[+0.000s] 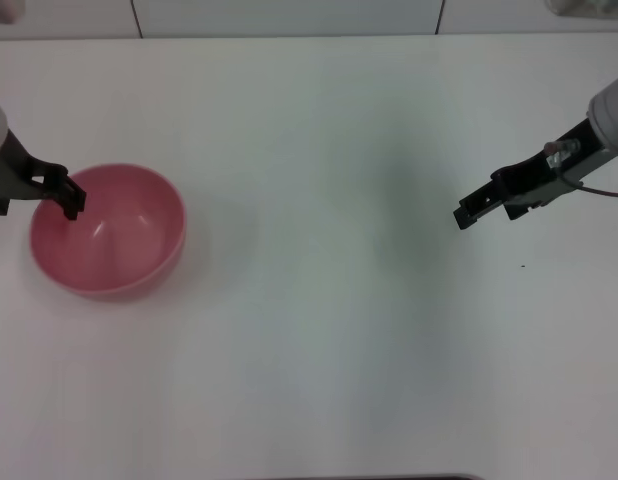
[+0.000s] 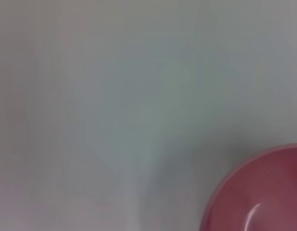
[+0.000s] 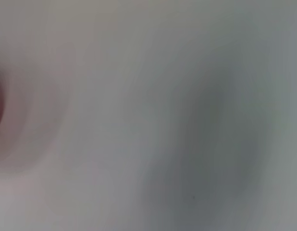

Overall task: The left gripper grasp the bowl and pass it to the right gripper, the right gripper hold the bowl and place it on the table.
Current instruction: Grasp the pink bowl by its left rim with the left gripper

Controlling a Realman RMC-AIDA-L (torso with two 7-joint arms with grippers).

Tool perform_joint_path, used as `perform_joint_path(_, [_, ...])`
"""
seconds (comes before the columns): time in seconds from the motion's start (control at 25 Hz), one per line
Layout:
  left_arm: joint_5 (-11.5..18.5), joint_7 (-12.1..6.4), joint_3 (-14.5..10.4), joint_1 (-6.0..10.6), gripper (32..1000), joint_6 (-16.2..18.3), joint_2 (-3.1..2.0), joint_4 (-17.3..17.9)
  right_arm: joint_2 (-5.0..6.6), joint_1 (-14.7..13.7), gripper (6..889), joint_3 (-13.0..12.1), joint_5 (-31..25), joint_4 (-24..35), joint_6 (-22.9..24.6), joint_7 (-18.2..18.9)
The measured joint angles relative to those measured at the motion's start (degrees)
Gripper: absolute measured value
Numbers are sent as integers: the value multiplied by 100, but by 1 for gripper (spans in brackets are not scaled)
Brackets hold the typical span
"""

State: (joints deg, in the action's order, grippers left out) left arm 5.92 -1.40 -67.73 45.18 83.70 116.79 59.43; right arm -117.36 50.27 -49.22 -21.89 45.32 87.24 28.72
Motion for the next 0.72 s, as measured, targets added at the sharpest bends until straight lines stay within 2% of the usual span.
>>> perform_joint_path(0.2, [-30,-4,48,-35,851,-90,-7,-79,4,-18,802,0,-10,-1,-8,2])
perform_joint_path(0.48, [-19,-46,126,-9,851,-308,-62,-519,10,-18,802,0,-27,3,-8,9])
perform_joint_path(0.72, [27,-174,288,9,850,-488,-61,-798,5,-24,802,0,-26,4,-20,11])
